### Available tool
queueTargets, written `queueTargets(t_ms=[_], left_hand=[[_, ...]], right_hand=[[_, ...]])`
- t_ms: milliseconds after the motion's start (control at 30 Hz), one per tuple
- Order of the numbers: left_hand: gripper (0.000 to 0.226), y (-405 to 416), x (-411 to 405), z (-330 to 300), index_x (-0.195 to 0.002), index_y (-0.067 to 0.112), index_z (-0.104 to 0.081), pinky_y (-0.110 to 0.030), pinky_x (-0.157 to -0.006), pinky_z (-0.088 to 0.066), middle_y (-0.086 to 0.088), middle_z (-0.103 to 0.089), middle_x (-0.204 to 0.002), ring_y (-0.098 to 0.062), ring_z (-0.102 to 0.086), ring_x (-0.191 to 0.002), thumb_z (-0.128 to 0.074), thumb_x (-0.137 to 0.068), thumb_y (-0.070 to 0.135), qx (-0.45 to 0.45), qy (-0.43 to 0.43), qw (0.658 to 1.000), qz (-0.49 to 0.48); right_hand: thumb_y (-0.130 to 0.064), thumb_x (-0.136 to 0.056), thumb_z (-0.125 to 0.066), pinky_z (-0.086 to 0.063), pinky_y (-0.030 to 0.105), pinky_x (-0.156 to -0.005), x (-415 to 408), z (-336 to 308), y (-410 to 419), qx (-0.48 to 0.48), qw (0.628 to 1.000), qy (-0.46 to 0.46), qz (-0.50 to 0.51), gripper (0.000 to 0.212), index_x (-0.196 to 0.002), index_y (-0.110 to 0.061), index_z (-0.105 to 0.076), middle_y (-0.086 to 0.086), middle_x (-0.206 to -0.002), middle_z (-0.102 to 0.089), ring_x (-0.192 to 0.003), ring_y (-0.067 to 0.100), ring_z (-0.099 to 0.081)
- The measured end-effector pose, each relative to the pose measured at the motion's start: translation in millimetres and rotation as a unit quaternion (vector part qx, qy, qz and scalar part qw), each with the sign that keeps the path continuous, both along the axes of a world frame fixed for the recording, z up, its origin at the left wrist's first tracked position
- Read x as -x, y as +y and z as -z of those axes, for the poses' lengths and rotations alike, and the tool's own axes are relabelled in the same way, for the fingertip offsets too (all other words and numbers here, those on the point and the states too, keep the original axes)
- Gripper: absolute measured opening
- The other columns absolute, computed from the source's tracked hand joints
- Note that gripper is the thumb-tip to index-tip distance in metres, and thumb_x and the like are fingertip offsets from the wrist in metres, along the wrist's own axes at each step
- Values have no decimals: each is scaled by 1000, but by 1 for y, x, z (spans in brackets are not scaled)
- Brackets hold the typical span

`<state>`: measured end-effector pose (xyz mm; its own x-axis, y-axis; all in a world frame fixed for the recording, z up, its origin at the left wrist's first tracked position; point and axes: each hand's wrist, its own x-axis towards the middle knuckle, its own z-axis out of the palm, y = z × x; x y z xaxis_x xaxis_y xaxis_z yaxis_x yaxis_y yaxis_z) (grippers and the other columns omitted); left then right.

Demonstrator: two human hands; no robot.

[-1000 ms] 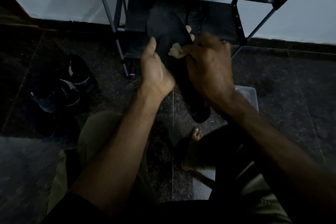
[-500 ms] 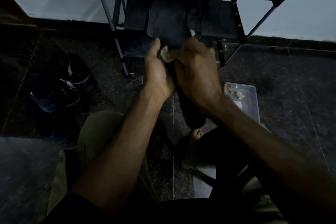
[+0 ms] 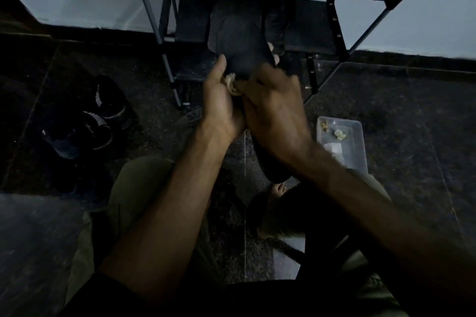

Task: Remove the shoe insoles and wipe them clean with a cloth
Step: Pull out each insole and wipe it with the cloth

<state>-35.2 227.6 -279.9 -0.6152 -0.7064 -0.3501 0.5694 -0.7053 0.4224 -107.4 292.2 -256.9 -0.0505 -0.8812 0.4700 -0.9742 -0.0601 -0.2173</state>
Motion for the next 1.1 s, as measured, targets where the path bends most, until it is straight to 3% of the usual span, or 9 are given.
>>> queueTargets(t_ms=[200, 300, 467, 533, 700, 800, 933, 1033, 1100], left_hand=[[51, 5, 6, -9, -110, 8, -63, -41, -94, -49, -16, -69, -107, -29, -64, -101, -28, -103, 44, 15, -20, 1000, -6], [49, 6, 7, -12, -112, 11, -63, -45, -97, -47, -16, -69, -111, -31, -63, -107, -28, -103, 44, 19, -19, 1000, -1], [56, -3, -2, -2, -125, 2, -59, -50, -112, -35, -22, -57, -132, -38, -53, -125, -30, -103, 44, 9, 7, 1000, -22], [59, -2, -2, -2, -113, 2, -70, -46, -108, -41, -22, -64, -122, -35, -61, -115, -29, -103, 43, 13, 3, 1000, -21], [49, 5, 5, -11, -117, 9, -61, -45, -102, -44, -17, -67, -115, -31, -61, -110, -28, -103, 43, 10, 3, 1000, -14], [47, 3, 4, -15, -111, 9, -63, -44, -100, -45, -15, -69, -108, -30, -63, -105, -29, -103, 40, 15, 5, 999, -28], [53, -9, -5, -13, -127, 1, -54, -45, -105, -41, -20, -58, -129, -31, -56, -115, -28, -104, 40, 16, 34, 998, -46], [59, -10, -7, -14, -139, -1, -45, -44, -110, -37, -23, -47, -143, -32, -50, -123, -25, -104, 42, 31, 40, 998, -43], [60, -11, -7, -15, -140, -2, -42, -45, -112, -35, -23, -44, -145, -32, -48, -127, -23, -104, 42, 35, 47, 997, -43]], right_hand=[[-17, -87, -42, -29, 34, -62, 32, -14, -22, 13, 998, 37, 54, 32, -86, -9, -73, 13, -80, -59, -70, 32, -56], [-14, -87, -40, -31, 34, -65, 44, -17, -26, 3, 995, 13, 97, 33, -90, -9, -73, 13, -84, -59, -73, 32, -57], [-17, -88, -52, -35, 37, -63, 1, -2, 11, -12, 1000, 11, -11, 21, -83, -7, -71, 11, -84, -60, -73, 30, -56], [-16, -87, -54, -32, 36, -63, 1, -3, 10, -10, 1000, 19, -18, 19, -81, -9, -71, 10, -82, -59, -71, 30, -55], [-15, -88, -44, -34, 34, -66, 36, -18, -25, 23, 997, 12, 79, 30, -92, -11, -74, 12, -85, -61, -75, 31, -58], [-13, -88, -58, -49, 37, -66, 52, -23, -30, 23, 983, -160, 88, 18, -94, -13, -75, 6, -87, -68, -78, 20, -62], [-11, -91, -64, -46, 19, -61, 58, -25, -7, 31, 858, -506, 85, 11, -82, -11, -70, -2, -71, -64, -65, 5, -57], [-11, -92, -63, -45, 18, -65, 56, -19, 14, -1, 792, -603, 93, 11, -84, -14, -70, -8, -72, -66, -69, 2, -58], [-9, -92, -63, -47, 18, -68, 51, -18, 22, -19, 784, -616, 66, 12, -84, -14, -71, -8, -74, -68, -71, 3, -60]])
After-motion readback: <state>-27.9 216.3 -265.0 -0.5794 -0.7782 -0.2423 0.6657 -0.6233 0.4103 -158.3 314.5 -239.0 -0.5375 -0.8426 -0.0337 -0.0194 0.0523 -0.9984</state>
